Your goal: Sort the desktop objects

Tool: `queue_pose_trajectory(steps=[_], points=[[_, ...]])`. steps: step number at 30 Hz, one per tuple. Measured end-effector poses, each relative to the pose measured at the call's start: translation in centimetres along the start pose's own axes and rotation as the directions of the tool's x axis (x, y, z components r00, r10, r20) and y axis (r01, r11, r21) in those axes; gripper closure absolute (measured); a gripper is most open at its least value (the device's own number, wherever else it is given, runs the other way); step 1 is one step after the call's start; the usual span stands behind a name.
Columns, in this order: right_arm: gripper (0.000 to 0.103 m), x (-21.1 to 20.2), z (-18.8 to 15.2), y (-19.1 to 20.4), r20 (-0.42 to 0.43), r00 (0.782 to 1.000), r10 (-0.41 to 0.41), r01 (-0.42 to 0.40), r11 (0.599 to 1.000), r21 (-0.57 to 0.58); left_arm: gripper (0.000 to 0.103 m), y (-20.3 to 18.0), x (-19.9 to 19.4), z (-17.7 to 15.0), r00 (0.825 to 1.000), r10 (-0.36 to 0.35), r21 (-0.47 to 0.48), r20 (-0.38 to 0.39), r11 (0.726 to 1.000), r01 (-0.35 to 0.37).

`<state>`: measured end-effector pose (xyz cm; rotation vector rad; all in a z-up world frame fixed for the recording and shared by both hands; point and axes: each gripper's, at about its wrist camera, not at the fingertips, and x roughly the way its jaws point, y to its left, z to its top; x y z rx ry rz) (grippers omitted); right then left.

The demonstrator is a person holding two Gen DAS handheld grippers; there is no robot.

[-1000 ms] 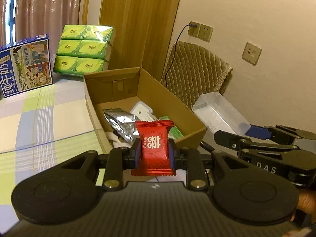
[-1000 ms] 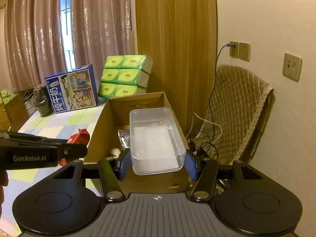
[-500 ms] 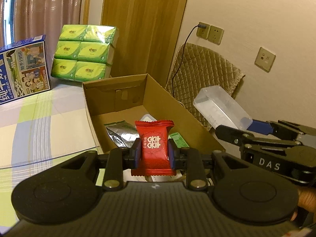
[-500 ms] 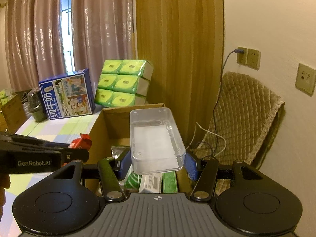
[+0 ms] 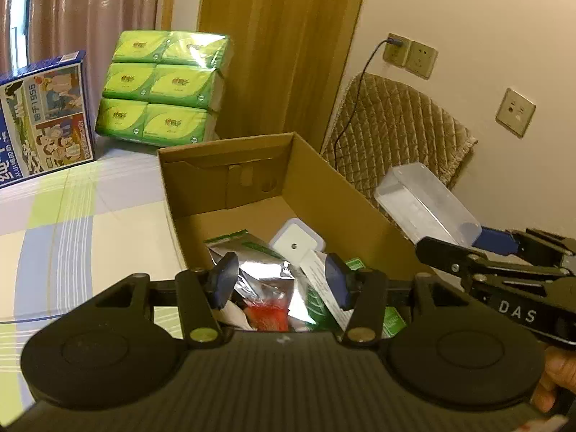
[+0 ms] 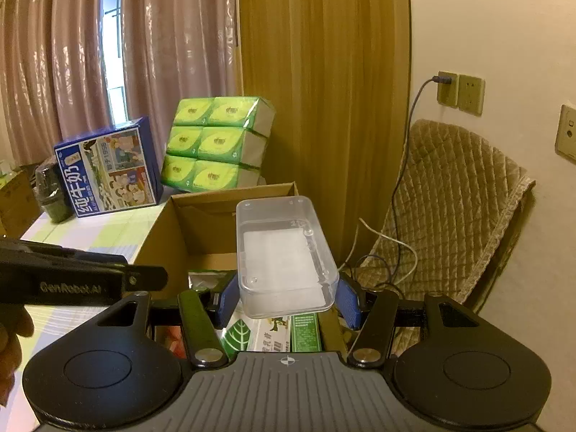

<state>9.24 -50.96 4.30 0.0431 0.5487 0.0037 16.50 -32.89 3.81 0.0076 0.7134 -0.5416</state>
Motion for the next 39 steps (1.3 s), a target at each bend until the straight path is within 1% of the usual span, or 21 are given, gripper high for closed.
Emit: queue_pose_trajectory(steps=[3, 7, 9, 13, 14, 17, 18, 20, 22, 24, 27, 28, 30, 33, 35, 37, 39], points=[[0.049, 0.5, 0.0, 0.4, -0.007, 1.000, 0.004, -0.004, 1.000, -0.011, 0.055, 1.0, -0.3, 0.0, 1.000, 0.008, -0.019, 0.013, 1.000, -0.008], [0.049, 1.2, 0.2, 1.3, -0.022, 1.000, 0.019, -0.019, 1.000, -0.009, 0.051, 2.2, -1.1, -0.3, 0.999, 0.026, -0.038, 0.029, 0.999, -0.025], [0.049, 1.7, 0.4, 1.9, -0.028, 0.999, 0.033, -0.033, 0.999, -0.012, 0.044, 2.9, -1.7, -0.6, 0.999, 0.036, -0.049, 0.034, 0.998, -0.034], [0.049, 3.7, 1.1, 2.5, -0.070, 0.994, 0.089, -0.088, 0.996, 0.026, 0.037, 4.0, -2.7, -1.0, 0.998, 0.052, -0.064, 0.043, 0.997, -0.049], [0.049, 4.1, 1.2, 2.4, -0.078, 0.991, 0.106, -0.103, 0.994, 0.045, 0.031, 4.3, -3.0, -1.1, 0.997, 0.058, -0.067, 0.045, 0.996, -0.055], [0.044, 3.9, 1.4, 2.2, -0.073, 0.993, 0.098, -0.092, 0.992, 0.084, 0.024, 4.9, -3.8, -1.6, 0.997, 0.068, -0.072, 0.045, 0.995, -0.065], [0.043, 3.6, 1.3, 2.1, -0.069, 0.993, 0.093, -0.087, 0.993, 0.084, 0.020, 5.1, -4.1, -1.8, 0.996, 0.072, -0.073, 0.043, 0.995, -0.069], [0.041, 2.7, 1.0, 2.1, -0.069, 0.995, 0.077, -0.072, 0.994, 0.077, 0.019, 5.2, -4.8, -2.3, 0.995, 0.088, -0.069, 0.044, 0.994, -0.085], [0.035, 1.6, 0.6, 2.0, -0.067, 0.996, 0.066, -0.061, 0.995, 0.073, 0.015, 5.2, -5.6, -3.0, 0.994, 0.097, -0.080, 0.047, 0.992, -0.093], [0.027, 0.1, 0.0, 1.8, -0.062, 0.997, 0.054, -0.049, 0.996, 0.075, 0.007, 5.1, -6.5, -3.7, 0.993, 0.103, -0.091, 0.055, 0.991, -0.097], [0.020, -2.2, -0.8, 1.8, -0.064, 0.997, 0.048, -0.043, 0.996, 0.074, 0.001, 4.5, -8.1, -4.8, 0.992, 0.106, -0.083, 0.062, 0.991, -0.100], [0.019, -3.0, -1.0, 1.8, -0.063, 0.997, 0.047, -0.043, 0.996, 0.074, 0.001, 4.2, -8.7, -5.2, 0.993, 0.103, -0.081, 0.064, 0.992, -0.098], [0.009, -4.7, -1.3, 2.1, -0.056, 0.997, 0.044, -0.040, 0.997, 0.071, 0.001, 3.7, -9.9, -5.8, 0.992, 0.104, -0.088, 0.071, 0.991, -0.098], [0.002, -7.3, -1.4, 2.7, -0.043, 0.998, 0.036, -0.034, 0.999, 0.042, 0.001, 2.9, -11.9, -6.6, 0.990, 0.115, -0.094, 0.084, 0.990, -0.107], [0.002, -9.0, -1.5, 3.2, -0.043, 0.999, 0.033, -0.031, 0.999, 0.031, 0.001, 2.4, -13.2, -7.2, 0.988, 0.128, -0.091, 0.082, 0.989, -0.120], [0.002, -10.5, -1.7, 3.5, -0.049, 0.998, 0.039, -0.038, 0.999, 0.034, 0.001, 1.9, -14.4, -7.8, 0.988, 0.143, -0.092, 0.062, 0.986, -0.137], [0.002, -11.8, -1.9, 3.9, -0.059, 0.997, 0.045, -0.043, 0.999, 0.031, 0.001, 1.5, -15.6, -8.5, 0.987, 0.155, -0.111, 0.048, 0.983, -0.149]])
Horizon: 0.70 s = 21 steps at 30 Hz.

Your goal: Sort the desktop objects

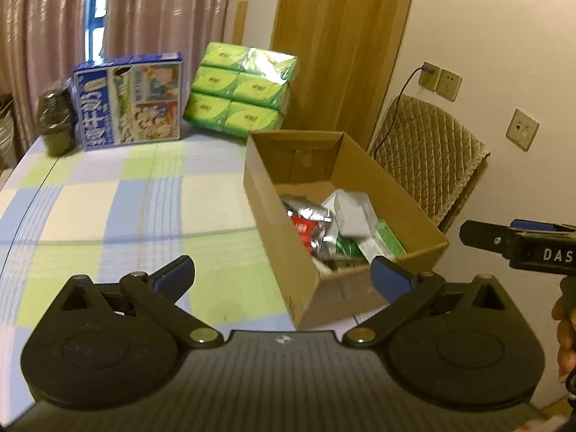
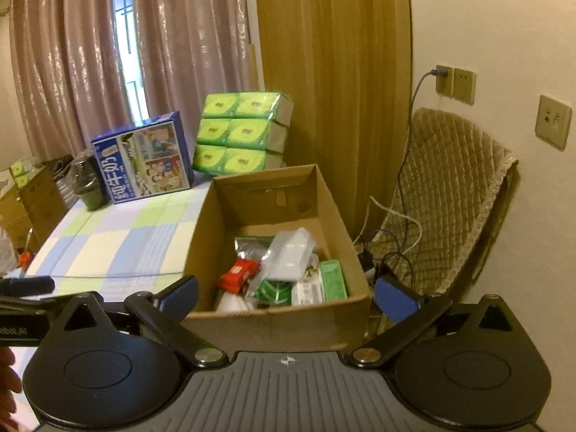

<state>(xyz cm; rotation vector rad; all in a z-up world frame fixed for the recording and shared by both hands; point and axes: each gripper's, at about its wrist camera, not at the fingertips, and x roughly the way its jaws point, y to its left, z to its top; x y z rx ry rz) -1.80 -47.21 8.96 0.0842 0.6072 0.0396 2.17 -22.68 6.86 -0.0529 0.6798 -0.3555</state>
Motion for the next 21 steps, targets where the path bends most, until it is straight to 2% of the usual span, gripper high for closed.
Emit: queue_pose_trajectory(steps=[2, 6, 12, 21], points=[[0.002, -1.2, -0.4, 0.5, -0.008, 1.000, 0.002, -0.002, 1.000, -0.009, 0.001, -0.2, -1.4, -0.7, 1.000, 0.008, -0.014, -0.009, 1.000, -0.008], [0.002, -3.6, -1.4, 1.1, -0.020, 1.000, 0.005, -0.005, 1.000, 0.004, 0.001, -0.6, -3.9, -1.8, 0.999, -0.031, -0.052, -0.028, 0.998, 0.029], [0.002, -6.2, -3.3, 2.2, -0.032, 0.999, 0.003, -0.003, 1.000, 0.008, 0.001, -1.3, -7.1, -3.5, 0.999, -0.020, -0.048, -0.033, 0.999, 0.018], [0.002, -9.1, -5.1, 3.5, -0.049, 0.999, 0.008, -0.007, 1.000, 0.025, 0.001, -1.3, -9.6, -5.5, 0.999, 0.015, -0.033, -0.052, 0.999, -0.017]])
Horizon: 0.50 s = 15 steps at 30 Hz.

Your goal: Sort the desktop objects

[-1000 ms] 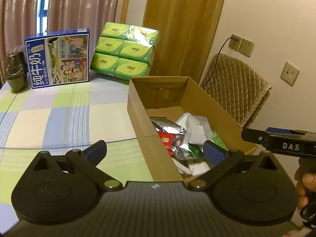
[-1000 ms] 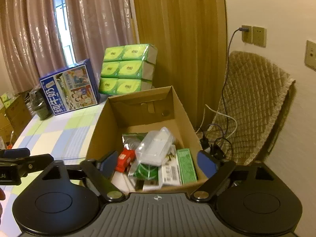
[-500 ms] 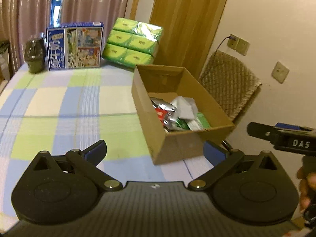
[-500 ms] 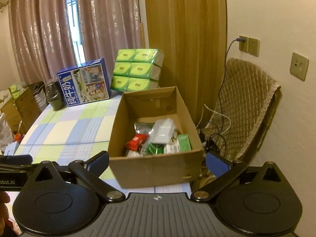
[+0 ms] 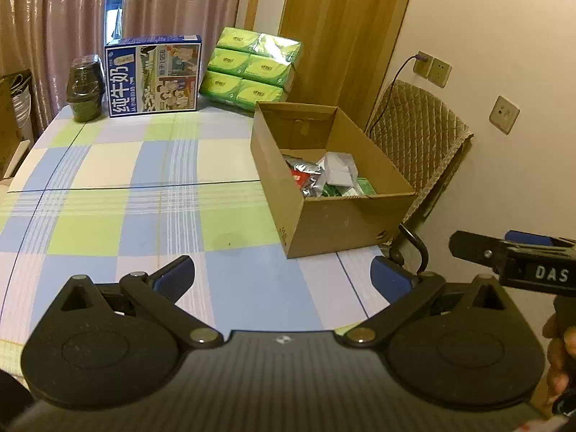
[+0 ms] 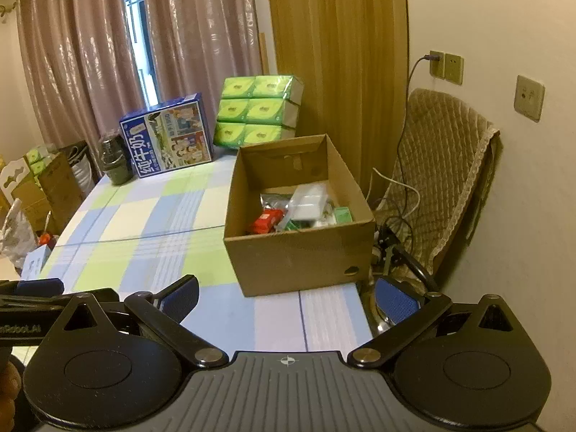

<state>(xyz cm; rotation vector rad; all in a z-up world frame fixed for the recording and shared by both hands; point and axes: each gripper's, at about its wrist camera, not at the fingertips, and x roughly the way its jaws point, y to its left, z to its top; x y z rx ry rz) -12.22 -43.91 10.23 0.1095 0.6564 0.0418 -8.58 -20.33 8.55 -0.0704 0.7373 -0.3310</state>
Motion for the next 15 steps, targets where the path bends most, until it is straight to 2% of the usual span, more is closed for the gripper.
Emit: queue_pose_trajectory(steps=[7, 15], points=[[0.002, -1.0, -0.3, 0.4, 0.013, 1.000, -0.015, 0.016, 1.000, -0.013, 0.001, -0.1, -0.7, -0.3, 1.000, -0.019, -0.001, -0.002, 1.000, 0.019], [0.002, -1.3, -0.3, 0.6, 0.031, 0.999, -0.033, 0.034, 0.999, -0.036, 0.001, -0.6, -0.7, -0.2, 1.000, -0.007, 0.012, 0.005, 1.000, 0.007]])
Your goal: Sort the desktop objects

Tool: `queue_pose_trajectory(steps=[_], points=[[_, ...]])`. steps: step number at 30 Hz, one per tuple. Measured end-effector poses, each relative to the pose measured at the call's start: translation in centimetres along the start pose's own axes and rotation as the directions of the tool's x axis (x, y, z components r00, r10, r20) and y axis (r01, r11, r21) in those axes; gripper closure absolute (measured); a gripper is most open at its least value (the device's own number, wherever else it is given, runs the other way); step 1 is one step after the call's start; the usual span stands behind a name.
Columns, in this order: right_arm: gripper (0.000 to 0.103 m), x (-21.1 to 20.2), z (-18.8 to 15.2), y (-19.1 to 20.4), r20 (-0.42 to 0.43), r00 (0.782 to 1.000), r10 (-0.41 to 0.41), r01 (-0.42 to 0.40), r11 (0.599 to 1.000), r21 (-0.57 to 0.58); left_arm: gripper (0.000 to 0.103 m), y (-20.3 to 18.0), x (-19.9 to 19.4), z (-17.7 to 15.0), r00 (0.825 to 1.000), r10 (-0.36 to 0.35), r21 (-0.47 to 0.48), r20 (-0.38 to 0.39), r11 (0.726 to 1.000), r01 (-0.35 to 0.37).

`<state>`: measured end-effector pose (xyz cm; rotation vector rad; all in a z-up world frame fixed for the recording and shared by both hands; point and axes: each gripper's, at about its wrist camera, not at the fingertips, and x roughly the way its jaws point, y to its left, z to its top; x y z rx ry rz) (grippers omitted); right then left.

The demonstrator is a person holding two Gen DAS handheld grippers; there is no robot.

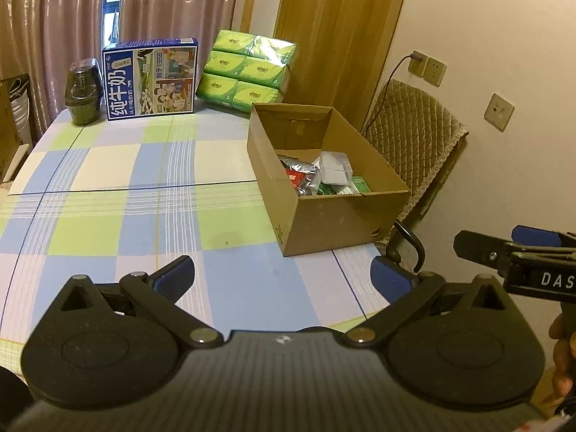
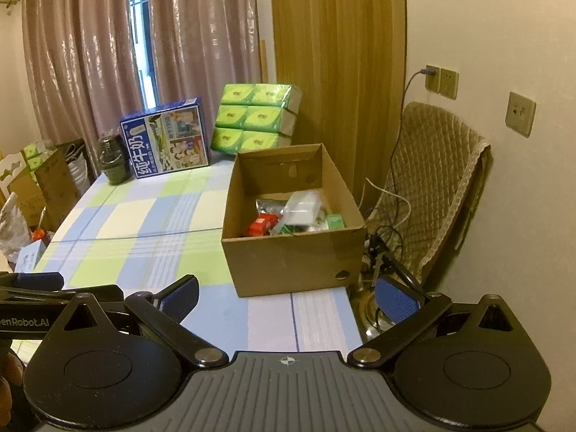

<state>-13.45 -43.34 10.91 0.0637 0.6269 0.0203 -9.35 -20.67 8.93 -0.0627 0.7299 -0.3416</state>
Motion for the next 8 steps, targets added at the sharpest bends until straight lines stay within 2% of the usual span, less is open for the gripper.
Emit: queue_pose_trajectory(steps=[8], points=[[0.002, 0.18, -0.51, -0.27, -0.003, 1.000, -0.002, 0.002, 1.000, 0.010, 0.001, -0.19, 0.03, -0.26, 1.000, 0.008, 0.003, 0.023, 1.000, -0.008]])
